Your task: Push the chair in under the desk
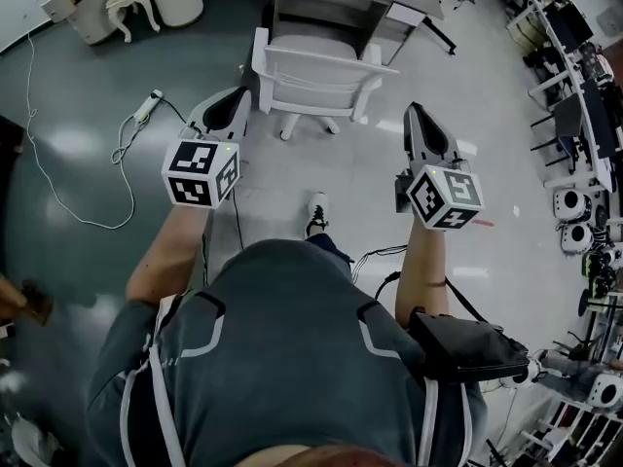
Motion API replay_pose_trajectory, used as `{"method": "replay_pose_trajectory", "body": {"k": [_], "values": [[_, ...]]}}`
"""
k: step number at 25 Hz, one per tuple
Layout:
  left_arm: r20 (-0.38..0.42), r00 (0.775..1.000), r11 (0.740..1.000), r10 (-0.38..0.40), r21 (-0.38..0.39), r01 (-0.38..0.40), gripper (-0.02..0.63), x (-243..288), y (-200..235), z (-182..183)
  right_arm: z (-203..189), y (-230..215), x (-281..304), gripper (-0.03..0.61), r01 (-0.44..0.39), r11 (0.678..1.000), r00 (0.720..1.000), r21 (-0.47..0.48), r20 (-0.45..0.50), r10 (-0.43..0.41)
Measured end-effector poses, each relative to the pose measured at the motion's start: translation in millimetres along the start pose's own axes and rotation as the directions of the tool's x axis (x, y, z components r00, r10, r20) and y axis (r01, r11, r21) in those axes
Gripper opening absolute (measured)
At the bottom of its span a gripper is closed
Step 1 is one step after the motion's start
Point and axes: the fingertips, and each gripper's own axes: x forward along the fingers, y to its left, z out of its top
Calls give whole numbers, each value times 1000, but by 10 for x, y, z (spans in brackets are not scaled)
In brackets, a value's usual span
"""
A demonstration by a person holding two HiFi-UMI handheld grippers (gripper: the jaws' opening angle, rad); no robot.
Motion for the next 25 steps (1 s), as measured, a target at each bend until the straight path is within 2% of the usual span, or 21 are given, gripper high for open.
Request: {"method": "replay_pose_trajectory", "body": {"k": [8,15,16,17,18,20,22,25], "values": [[-40,999,999,23,33,-22,9,940,58,90,-46,-661,819,29,-88,996,995,-32,-53,87],[-167,985,989,38,148,-13,12,1794,91,-63,-294,-1221,1473,32,-179,983,976,-49,-137,171],[-181,983,987,36,159,-7,20,1905,81,-86,-341,-1296,1557,34,-193,980,972,-54,-151,183],[-197,980,986,30,170,4,59,2008,66,-111,-385,-1357,1638,34,-210,976,966,-60,-165,197],[-215,976,983,25,181,15,106,2103,54,-137,-429,-1402,1718,34,-230,971,960,-68,-179,215],[-255,967,977,27,209,28,112,2279,49,-204,-532,-1462,1871,53,-276,957,944,-85,-210,254],[-304,952,968,31,248,47,122,2453,39,-323,-676,-1506,2000,98,-326,940,923,-98,-247,295],[-397,918,958,18,268,98,146,2671,-10,-602,-906,-1561,2122,109,-400,908,886,-124,-306,348]]}}
